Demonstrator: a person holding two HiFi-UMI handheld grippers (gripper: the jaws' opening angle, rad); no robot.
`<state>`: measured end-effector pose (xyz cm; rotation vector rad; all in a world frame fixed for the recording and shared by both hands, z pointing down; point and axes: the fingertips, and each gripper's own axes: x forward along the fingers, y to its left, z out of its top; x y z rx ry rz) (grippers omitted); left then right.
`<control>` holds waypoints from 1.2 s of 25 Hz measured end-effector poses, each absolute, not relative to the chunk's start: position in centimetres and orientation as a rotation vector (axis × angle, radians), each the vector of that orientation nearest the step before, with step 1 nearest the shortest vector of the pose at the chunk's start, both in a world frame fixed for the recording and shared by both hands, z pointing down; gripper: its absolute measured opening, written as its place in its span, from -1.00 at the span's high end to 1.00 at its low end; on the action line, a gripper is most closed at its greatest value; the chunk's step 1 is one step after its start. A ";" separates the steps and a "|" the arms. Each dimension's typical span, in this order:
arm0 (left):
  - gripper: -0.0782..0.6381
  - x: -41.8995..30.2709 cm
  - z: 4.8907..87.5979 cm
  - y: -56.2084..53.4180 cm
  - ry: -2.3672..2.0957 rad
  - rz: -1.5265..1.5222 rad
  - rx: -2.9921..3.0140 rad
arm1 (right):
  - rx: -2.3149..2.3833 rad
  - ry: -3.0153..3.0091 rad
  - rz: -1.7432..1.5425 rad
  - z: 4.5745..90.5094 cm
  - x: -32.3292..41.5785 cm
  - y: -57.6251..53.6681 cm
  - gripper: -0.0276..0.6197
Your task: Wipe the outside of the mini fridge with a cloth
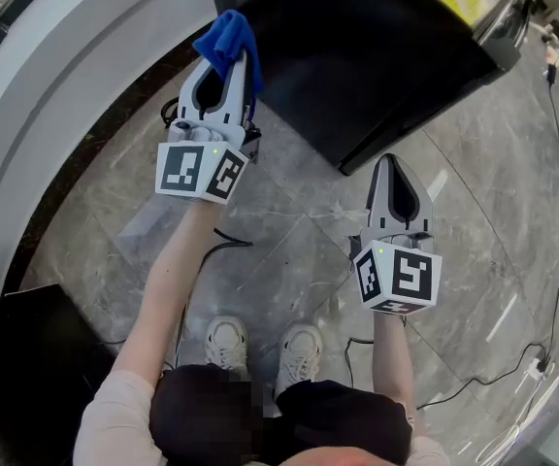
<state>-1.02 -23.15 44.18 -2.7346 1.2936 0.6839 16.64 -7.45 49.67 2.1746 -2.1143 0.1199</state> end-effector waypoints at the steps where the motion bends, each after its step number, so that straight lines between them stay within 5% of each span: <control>1: 0.61 -2.1 44.5 -24.4 1.332 0.659 -2.697 | 2.158 -2.134 0.116 49.6 16.0 -7.8 0.88; 12: 0.61 -5.1 51.3 -34.6 1.496 0.394 -2.648 | 2.021 -2.280 0.138 50.7 11.5 -10.4 0.88; 30: 0.61 -2.1 53.7 -35.5 1.413 0.475 -2.746 | 1.987 -2.300 0.172 51.8 11.2 -11.3 0.88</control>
